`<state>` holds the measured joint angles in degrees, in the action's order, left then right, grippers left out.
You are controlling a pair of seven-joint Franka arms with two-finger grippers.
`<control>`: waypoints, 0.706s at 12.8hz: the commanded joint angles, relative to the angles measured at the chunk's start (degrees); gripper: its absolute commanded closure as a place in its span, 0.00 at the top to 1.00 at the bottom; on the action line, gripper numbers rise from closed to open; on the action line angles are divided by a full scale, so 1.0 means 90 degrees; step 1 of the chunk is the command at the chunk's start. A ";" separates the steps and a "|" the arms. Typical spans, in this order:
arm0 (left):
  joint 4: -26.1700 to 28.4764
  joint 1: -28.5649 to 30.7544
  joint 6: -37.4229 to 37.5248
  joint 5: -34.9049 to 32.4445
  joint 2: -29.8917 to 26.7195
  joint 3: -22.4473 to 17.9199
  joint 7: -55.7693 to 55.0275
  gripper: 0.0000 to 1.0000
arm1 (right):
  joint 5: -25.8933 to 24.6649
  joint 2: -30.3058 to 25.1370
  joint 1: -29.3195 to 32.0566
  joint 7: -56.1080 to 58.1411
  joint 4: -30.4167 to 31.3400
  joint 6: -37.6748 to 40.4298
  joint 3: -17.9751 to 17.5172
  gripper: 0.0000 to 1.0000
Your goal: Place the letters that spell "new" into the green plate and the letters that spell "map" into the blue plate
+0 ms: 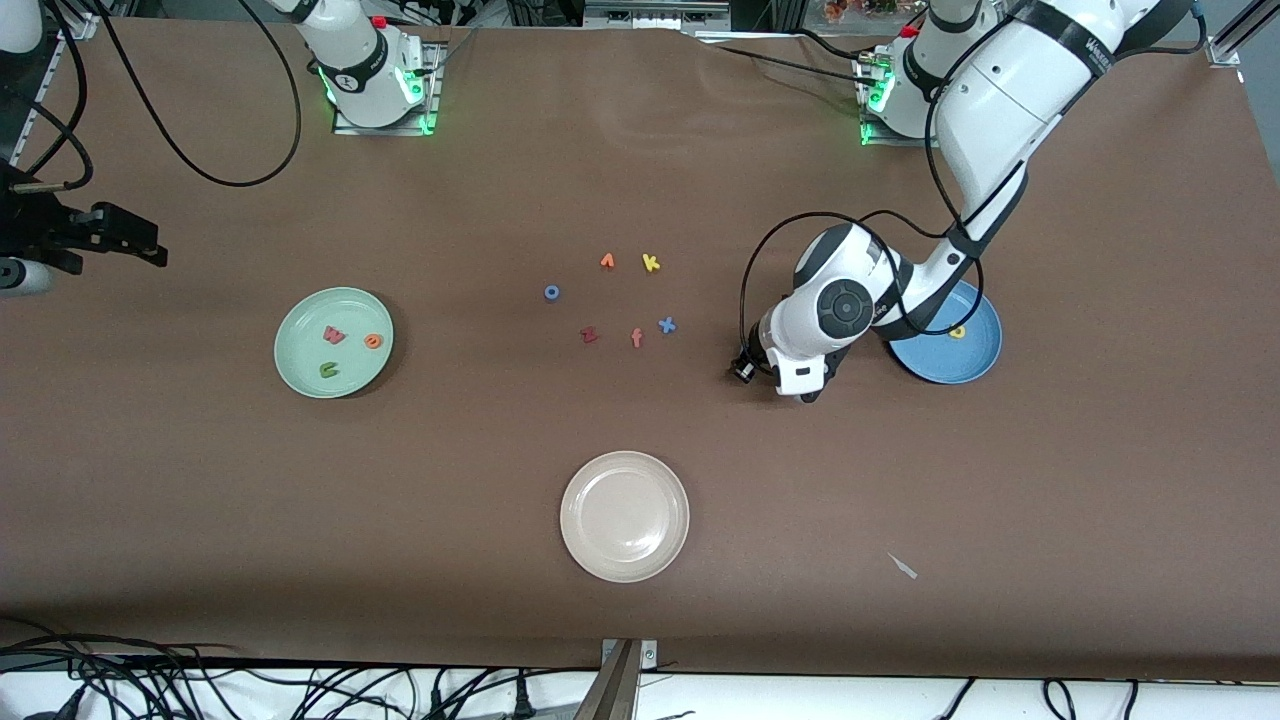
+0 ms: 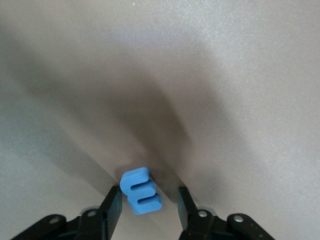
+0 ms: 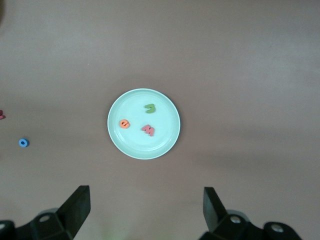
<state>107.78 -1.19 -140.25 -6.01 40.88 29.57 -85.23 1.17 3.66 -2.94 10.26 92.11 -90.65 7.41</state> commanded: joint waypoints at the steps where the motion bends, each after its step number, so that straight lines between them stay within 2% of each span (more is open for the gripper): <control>1: 0.0124 -0.0072 0.0105 -0.0279 0.0048 -0.0180 -0.0090 0.53 | 0.0183 -0.0065 0.0033 0.0100 -0.0059 0.0189 0.0036 1.00; 3: 0.0134 -0.0072 0.0105 -0.0289 0.0048 -0.0190 -0.0090 0.52 | 0.0232 -0.0084 0.0033 0.0110 -0.0059 0.0238 0.0027 1.00; 7: 0.0134 -0.0063 0.0114 -0.0289 0.0038 -0.0190 -0.0071 0.26 | 0.0222 -0.0094 0.0024 0.0120 -0.0059 0.0209 0.0007 1.00; 9: 0.0124 -0.0063 0.0114 -0.0289 0.0009 -0.0190 -0.0032 0.22 | 0.0222 -0.0094 0.0023 0.0101 -0.0059 0.0151 -0.0002 1.00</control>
<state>107.96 -1.29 -138.18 -6.40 40.04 29.47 -85.24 2.23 3.46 -2.98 10.28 92.07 -89.73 7.57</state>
